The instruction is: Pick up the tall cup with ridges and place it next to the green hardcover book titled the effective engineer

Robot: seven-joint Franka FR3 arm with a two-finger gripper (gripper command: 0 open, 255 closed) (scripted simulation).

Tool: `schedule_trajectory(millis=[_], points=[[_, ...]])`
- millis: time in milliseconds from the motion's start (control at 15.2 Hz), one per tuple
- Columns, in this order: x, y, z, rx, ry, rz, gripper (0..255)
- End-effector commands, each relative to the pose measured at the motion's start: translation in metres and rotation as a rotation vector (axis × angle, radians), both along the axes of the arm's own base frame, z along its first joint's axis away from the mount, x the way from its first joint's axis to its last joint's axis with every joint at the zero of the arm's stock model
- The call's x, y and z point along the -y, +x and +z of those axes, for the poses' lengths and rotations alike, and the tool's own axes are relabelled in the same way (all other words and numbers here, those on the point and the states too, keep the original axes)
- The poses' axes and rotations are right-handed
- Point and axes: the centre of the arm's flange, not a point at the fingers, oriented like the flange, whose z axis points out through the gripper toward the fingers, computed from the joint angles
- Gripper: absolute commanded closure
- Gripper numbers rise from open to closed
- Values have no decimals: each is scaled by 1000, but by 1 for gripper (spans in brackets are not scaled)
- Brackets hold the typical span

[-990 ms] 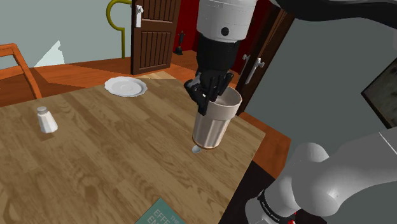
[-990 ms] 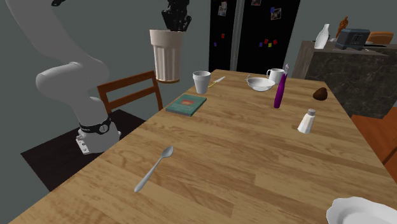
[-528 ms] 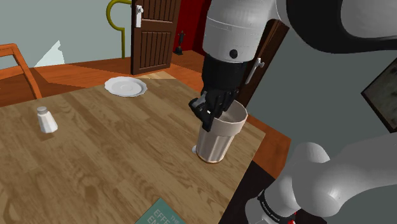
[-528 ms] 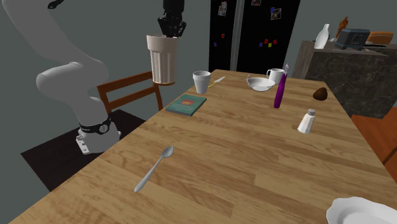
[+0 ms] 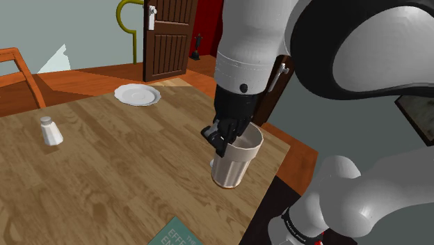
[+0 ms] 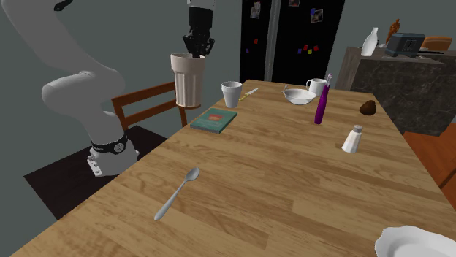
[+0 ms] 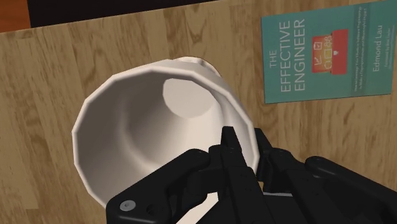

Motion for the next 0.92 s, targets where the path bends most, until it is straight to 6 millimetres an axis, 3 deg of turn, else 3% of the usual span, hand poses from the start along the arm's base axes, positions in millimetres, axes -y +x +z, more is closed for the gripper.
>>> schedule_trajectory(millis=[0, 858], points=[[1, 0, -11, 1, 1, 0, 255], [1, 0, -80, 1, 1, 0, 255]])
